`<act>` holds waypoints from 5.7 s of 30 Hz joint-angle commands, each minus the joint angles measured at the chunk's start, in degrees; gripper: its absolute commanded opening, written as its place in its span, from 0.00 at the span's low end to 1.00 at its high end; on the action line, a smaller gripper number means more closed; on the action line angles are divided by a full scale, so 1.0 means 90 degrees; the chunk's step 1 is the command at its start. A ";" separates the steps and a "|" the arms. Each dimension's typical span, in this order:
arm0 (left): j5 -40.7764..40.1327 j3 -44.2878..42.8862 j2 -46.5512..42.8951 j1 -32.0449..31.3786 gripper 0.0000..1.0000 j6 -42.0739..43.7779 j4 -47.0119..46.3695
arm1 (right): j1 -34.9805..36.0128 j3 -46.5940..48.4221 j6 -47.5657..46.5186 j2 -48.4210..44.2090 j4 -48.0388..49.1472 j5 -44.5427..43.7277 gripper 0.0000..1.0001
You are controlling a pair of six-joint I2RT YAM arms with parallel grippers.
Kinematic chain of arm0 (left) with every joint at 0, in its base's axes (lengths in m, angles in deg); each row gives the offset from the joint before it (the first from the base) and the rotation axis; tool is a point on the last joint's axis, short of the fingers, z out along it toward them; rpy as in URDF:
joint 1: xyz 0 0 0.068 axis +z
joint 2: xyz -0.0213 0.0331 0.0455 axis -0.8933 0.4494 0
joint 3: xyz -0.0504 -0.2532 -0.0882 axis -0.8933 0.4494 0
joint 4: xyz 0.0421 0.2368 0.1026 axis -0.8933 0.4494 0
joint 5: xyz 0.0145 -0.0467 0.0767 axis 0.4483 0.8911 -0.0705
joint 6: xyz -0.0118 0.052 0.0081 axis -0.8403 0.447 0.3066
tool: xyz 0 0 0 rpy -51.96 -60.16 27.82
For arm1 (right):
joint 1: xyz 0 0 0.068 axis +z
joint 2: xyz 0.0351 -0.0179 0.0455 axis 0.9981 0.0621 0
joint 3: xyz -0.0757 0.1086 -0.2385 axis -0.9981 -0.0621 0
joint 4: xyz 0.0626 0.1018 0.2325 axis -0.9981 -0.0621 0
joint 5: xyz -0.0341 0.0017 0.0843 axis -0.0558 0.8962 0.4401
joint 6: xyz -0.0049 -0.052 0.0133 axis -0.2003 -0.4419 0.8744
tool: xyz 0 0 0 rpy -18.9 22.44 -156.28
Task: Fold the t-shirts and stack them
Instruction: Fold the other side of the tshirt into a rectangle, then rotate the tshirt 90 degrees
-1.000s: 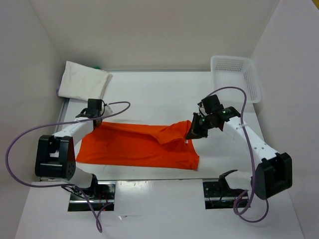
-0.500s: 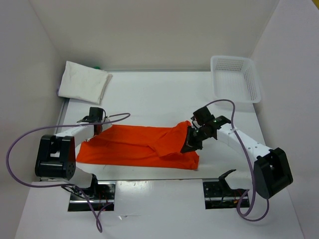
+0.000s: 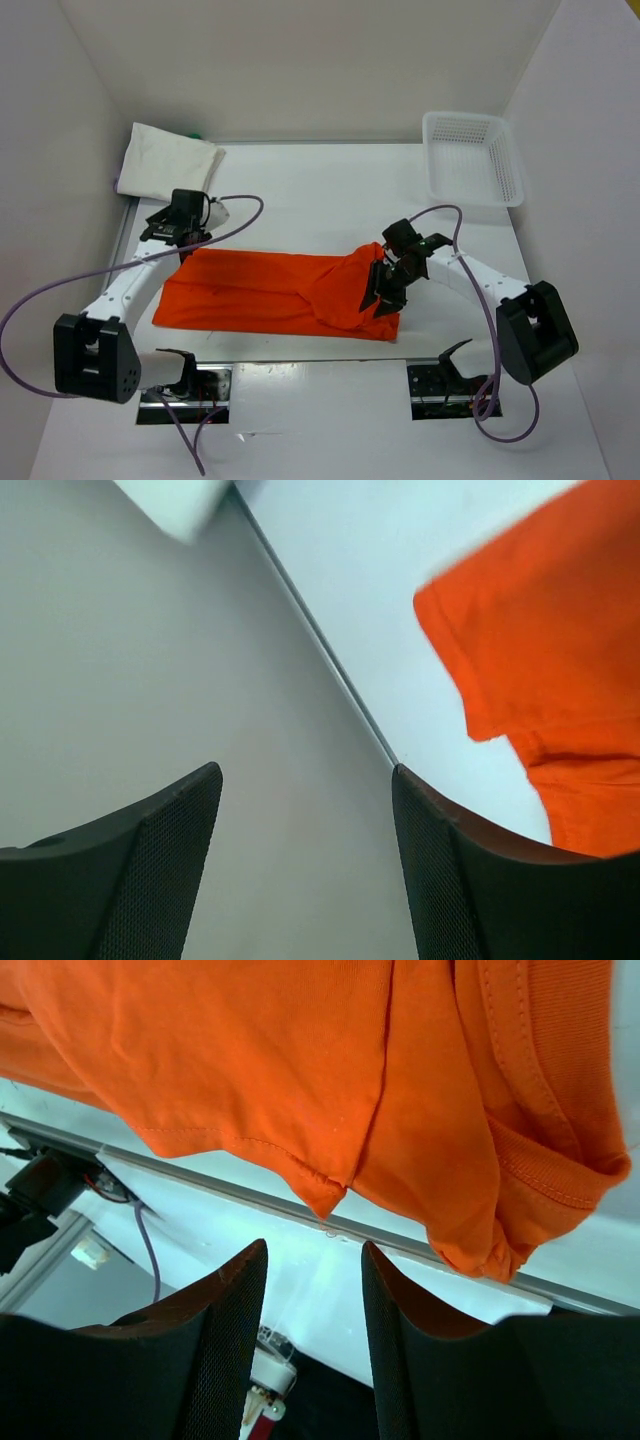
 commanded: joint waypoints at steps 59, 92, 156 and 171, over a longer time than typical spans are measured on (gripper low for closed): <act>0.2586 -0.0915 0.2082 -0.6394 0.75 -0.2869 -0.0655 | -0.0358 0.1451 0.1062 0.1531 0.1393 -0.0416 0.00; 0.2577 -0.0925 0.2679 -0.6394 0.05 -0.2762 -0.0801 | -0.0437 0.1334 0.1004 0.1532 0.1453 -0.0220 0.00; 0.2166 0.0335 0.0998 -0.0926 0.86 -0.2185 -0.0654 | -0.0720 0.1695 0.0349 0.1873 0.1657 -0.2211 0.17; 0.2176 0.0071 0.1789 -0.0280 0.85 -0.2126 -0.0782 | -0.1824 0.2056 0.0066 0.2428 0.1598 -0.1890 0.10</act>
